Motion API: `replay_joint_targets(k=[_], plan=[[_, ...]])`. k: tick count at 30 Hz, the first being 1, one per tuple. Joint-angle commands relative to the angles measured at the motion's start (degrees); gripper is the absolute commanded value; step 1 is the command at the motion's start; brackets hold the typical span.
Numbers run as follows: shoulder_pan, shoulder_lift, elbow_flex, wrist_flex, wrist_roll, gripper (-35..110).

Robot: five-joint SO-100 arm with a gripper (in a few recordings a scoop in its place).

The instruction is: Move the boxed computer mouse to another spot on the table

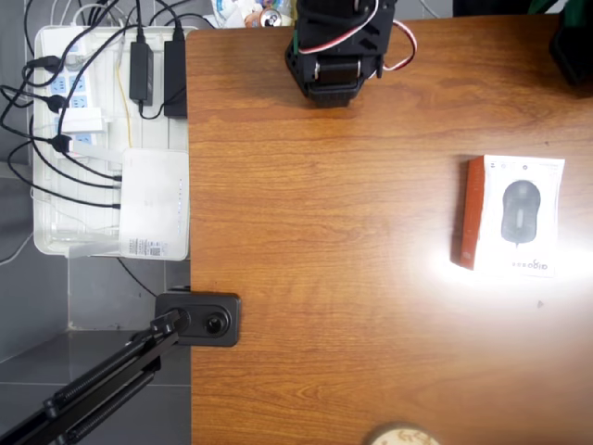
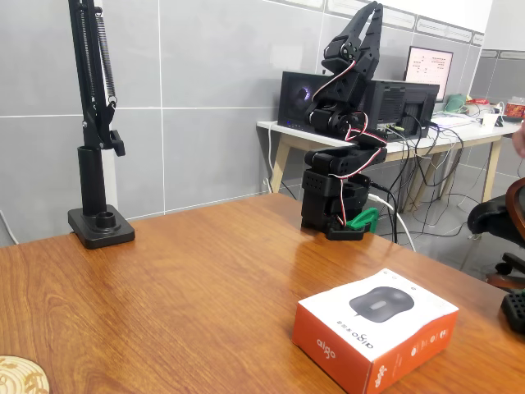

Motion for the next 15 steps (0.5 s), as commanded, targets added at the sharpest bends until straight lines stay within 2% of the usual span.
replay_joint_targets(k=[1, 12, 13, 14, 15], plan=[[0.2, 0.1, -0.3, 0.3, 0.2, 0], [0.2, 0.1, -0.3, 0.3, 0.2, 0], [1.0, 0.1, -0.3, 0.3, -1.1, 1], [3.0, 0.1, -0.3, 0.5, -4.7, 11], [4.7, 0.1, -0.3, 4.2, -6.8, 9]])
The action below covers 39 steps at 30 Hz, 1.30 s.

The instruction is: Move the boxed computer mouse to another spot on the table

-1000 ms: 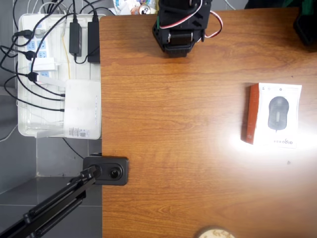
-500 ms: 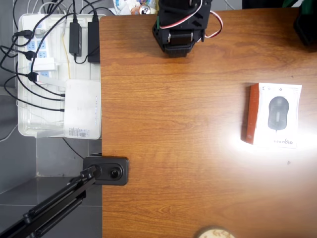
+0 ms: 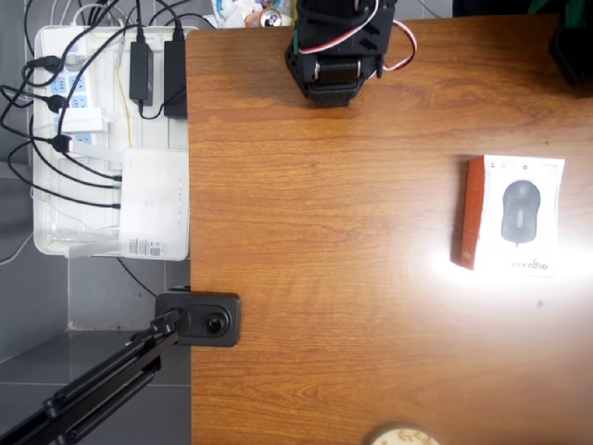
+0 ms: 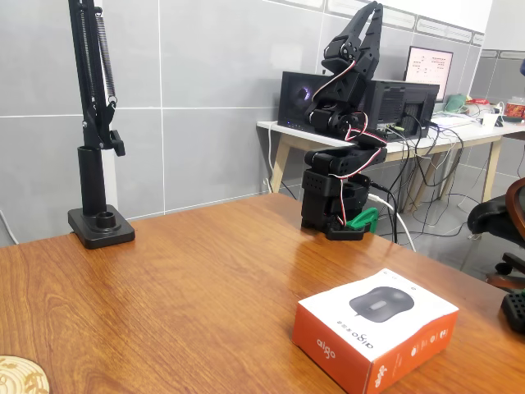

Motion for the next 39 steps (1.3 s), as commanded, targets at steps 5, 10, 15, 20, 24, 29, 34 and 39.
replay_joint_targets(k=[5, 10, 15, 20, 24, 29, 34, 39], plan=[[0.7, 0.1, -20.2, 63.6, -0.4, 0], [-26.5, -31.3, -58.3, 101.3, 15.2, 1], [-33.9, -55.7, -72.2, 112.1, 9.0, 8], [-40.7, -69.4, -73.9, 122.3, 6.3, 17], [-44.4, -77.0, -75.4, 125.0, 9.5, 35], [-45.7, -82.6, -78.1, 126.1, 11.2, 78], [-46.9, -88.0, -83.3, 128.1, 8.6, 105], [-48.9, -84.9, -82.7, 142.7, -3.0, 105]])
